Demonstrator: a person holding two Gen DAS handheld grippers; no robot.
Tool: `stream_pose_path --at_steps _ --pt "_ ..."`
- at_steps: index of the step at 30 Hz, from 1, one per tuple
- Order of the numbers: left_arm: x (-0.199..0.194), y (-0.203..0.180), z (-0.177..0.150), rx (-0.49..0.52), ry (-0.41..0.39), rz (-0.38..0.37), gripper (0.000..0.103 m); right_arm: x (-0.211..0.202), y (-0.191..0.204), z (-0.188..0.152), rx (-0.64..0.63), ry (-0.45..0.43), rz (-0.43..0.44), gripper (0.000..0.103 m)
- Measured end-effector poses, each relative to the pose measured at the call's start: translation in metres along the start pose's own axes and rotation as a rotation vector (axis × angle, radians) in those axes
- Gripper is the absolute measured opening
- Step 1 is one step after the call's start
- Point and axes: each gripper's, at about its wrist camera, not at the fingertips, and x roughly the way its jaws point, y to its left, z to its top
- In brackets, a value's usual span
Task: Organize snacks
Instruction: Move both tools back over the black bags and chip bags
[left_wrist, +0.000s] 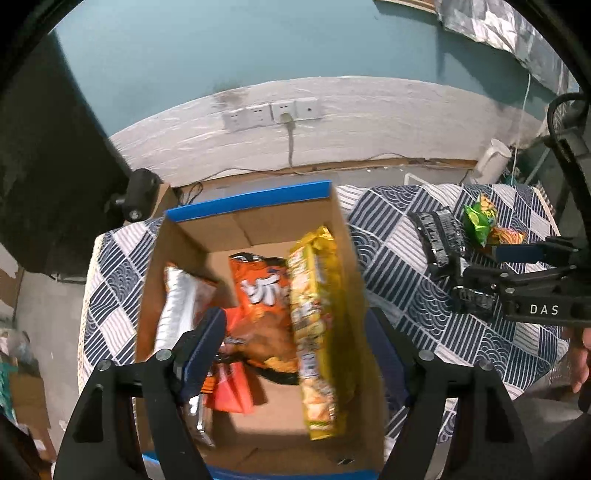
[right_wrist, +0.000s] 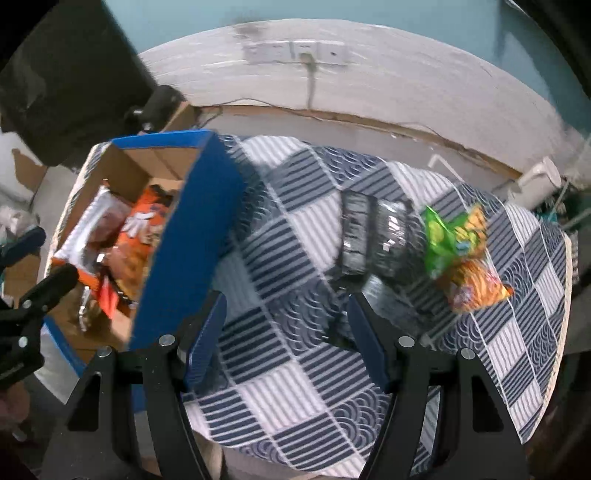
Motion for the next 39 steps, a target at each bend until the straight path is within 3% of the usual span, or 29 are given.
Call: stream_pose_path --at_steps 5,13,20,28,39 --pt "0.007 -0.031 0.014 0.029 -0.002 -0.021 0.079 0.008 -0.037 -0.004 0.061 0.014 -0.018 0.069" --pt "0.042 -0.084 0.02 0.073 0.084 -0.08 0.079 0.028 -0.09 -0.011 0.14 0.048 -0.053 0.069" --pt "0.072 -0.122 0.025 0.116 0.111 -0.061 0.079 0.053 -0.119 -0.012 0.187 0.081 -0.079 0.069" --pt "0.1 -0.137 0.025 0.095 0.172 -0.077 0.079 0.071 -0.138 -0.013 0.174 0.082 -0.137 0.069" --pt "0.106 -0.143 0.017 0.102 0.222 -0.085 0.079 0.087 -0.149 -0.046 0.16 0.187 -0.171 0.069"
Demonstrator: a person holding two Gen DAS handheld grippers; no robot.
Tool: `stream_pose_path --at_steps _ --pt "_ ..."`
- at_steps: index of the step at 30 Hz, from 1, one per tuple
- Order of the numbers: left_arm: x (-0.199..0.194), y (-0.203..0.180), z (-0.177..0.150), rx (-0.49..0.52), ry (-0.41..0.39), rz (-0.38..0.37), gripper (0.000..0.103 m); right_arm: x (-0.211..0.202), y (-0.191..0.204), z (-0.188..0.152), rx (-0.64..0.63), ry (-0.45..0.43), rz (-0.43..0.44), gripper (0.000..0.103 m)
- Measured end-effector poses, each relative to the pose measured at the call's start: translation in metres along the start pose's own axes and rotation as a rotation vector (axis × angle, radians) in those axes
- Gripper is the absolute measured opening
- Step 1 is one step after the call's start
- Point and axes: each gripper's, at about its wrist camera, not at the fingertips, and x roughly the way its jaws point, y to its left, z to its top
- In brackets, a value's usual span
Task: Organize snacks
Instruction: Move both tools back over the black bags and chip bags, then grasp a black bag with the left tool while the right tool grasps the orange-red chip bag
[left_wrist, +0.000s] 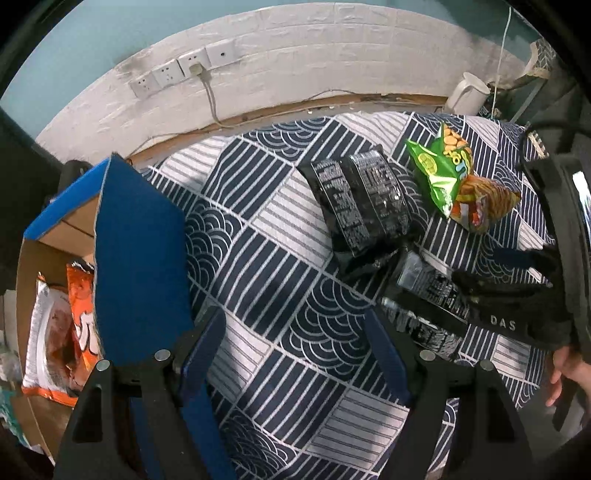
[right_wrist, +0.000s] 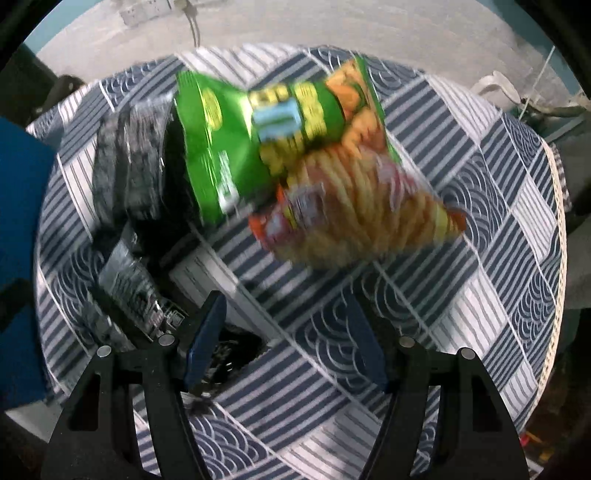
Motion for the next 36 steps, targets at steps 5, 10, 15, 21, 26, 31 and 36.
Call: stream_pose_path --at_steps 5,10,15,21,26,31,36 --pt "-0.003 -0.005 -0.009 0.014 0.006 0.004 0.079 -0.004 -0.002 -0.028 0.021 0.021 0.04 0.069" --pt "-0.008 -0.012 -0.013 0.011 0.015 -0.017 0.079 -0.009 0.009 -0.053 0.013 0.036 0.093 0.069" --pt "-0.016 -0.028 -0.016 0.029 0.002 -0.021 0.081 -0.026 0.002 -0.069 0.032 0.005 0.09 0.069" --pt "-0.008 -0.048 -0.015 0.048 0.025 -0.053 0.082 -0.05 -0.033 -0.078 0.103 -0.032 0.086 0.069" --pt "0.006 -0.066 -0.013 0.016 0.064 -0.09 0.083 -0.066 -0.068 -0.076 0.149 -0.06 0.086 0.07" --pt "0.024 -0.078 -0.011 -0.018 0.112 -0.1 0.083 -0.072 -0.092 -0.073 0.171 -0.066 0.095 0.071" --pt "0.036 -0.089 -0.008 -0.045 0.132 -0.099 0.083 -0.067 -0.101 -0.07 0.167 -0.06 0.092 0.072"
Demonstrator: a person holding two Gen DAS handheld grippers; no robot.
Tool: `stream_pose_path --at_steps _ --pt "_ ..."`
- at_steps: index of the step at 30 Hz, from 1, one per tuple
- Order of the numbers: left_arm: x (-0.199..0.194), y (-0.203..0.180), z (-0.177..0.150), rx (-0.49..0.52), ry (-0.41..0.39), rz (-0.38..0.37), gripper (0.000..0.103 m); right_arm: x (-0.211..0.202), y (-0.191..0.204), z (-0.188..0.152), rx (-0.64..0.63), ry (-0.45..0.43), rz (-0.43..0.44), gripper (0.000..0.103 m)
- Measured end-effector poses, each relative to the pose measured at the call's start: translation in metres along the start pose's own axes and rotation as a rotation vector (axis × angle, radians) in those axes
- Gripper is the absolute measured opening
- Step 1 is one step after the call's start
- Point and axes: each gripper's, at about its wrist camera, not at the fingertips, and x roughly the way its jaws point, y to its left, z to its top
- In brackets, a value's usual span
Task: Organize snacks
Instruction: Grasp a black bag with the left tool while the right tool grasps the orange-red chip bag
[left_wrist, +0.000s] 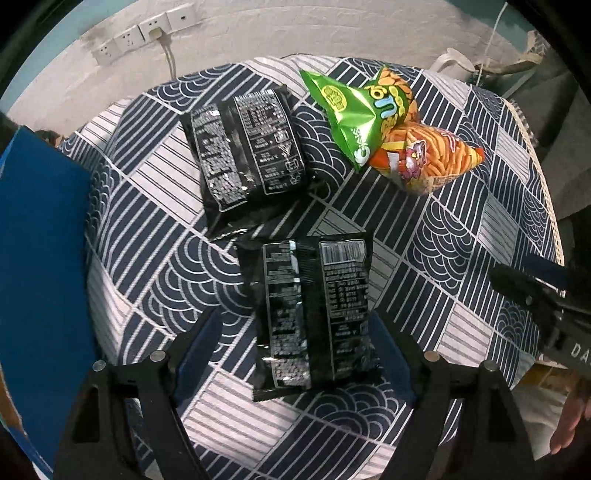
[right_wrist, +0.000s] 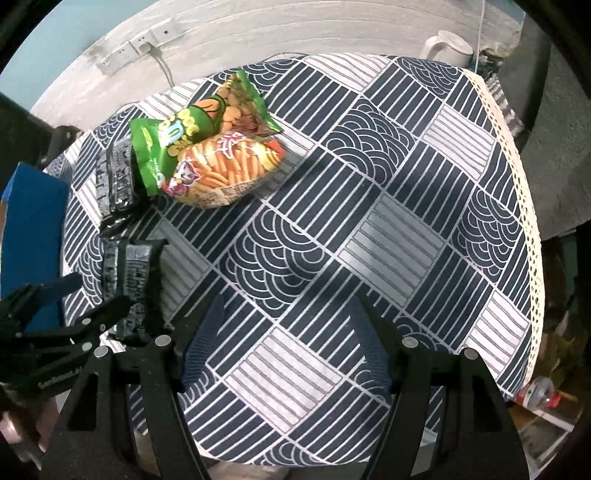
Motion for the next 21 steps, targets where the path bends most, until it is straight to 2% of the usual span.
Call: stream_pose_path --at_steps 7,12,17,21 --pt "0.023 -0.02 0.0 0.043 0.035 0.057 0.083 0.012 0.004 0.0 -0.006 0.016 0.002 0.072" --pt "0.031 -0.023 0.0 0.074 0.035 0.061 0.082 0.018 0.005 -0.001 -0.022 0.027 0.002 0.072" --pt "0.029 -0.024 -0.004 0.091 0.006 0.065 0.06 0.017 0.004 0.003 -0.025 0.023 0.021 0.072" --pt "0.023 -0.011 -0.004 0.109 -0.004 0.069 0.058 0.013 0.016 0.015 -0.033 0.005 0.038 0.078"
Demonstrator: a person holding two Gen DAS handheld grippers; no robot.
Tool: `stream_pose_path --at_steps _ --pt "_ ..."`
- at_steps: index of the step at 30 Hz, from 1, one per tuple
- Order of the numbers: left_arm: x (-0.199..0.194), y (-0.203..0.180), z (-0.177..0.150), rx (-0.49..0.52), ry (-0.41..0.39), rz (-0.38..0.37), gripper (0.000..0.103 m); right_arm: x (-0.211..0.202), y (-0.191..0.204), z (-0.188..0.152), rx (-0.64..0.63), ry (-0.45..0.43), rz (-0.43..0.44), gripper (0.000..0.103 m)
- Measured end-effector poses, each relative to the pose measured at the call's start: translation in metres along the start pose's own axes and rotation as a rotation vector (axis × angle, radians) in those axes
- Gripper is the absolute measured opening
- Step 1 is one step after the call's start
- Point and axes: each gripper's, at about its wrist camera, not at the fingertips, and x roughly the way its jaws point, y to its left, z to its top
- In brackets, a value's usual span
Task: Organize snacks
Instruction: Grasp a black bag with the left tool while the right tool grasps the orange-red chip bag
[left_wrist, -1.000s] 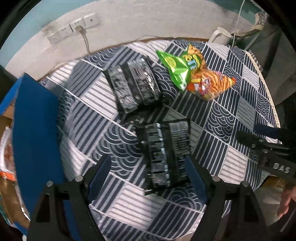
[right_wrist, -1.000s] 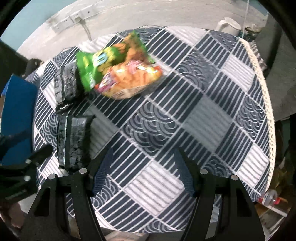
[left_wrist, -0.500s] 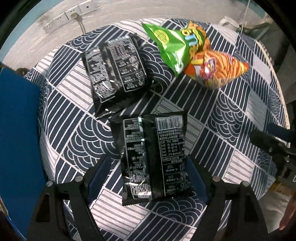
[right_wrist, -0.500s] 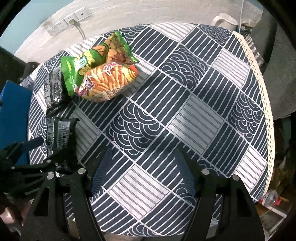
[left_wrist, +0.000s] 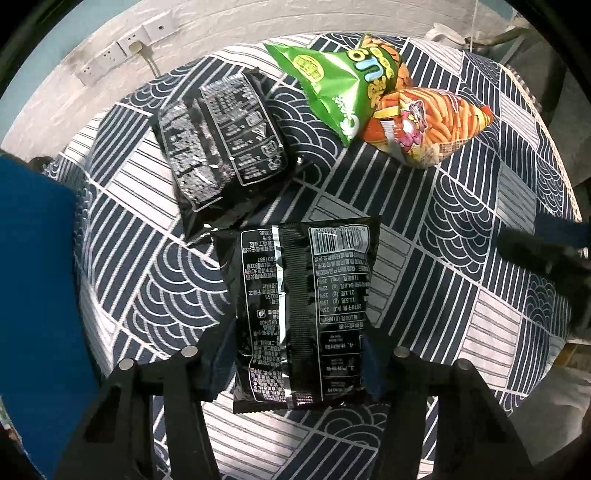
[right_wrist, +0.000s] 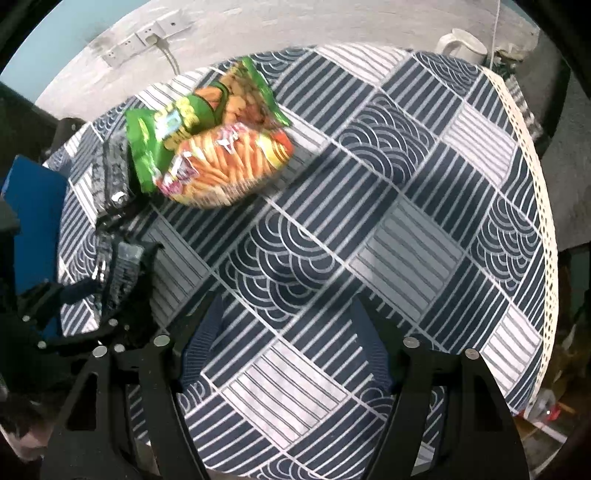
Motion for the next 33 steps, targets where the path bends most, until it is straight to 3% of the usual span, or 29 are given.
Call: stream_pose_path --at_steps 5,15,26,30,33 --pt "-0.021 0.01 0.003 -0.01 -0.035 -0.006 0.058 -0.013 0.013 0.024 -0.013 -0.021 0.029 0.079" --pt "-0.053 0.049 0.019 -0.054 -0.098 -0.002 0.058 -0.008 0.048 0.061 -0.137 -0.034 -0.039 0.08" --pt "-0.044 0.063 0.023 -0.098 -0.067 -0.044 0.058 0.03 0.073 0.075 -0.375 0.035 -0.106 0.081" --pt "-0.04 0.064 0.025 -0.088 -0.053 -0.045 0.058 0.046 0.076 0.077 -0.394 0.055 -0.101 0.082" --pt "-0.037 0.066 0.026 -0.082 -0.041 -0.046 0.058 0.06 0.075 0.079 -0.409 0.066 -0.161 0.082"
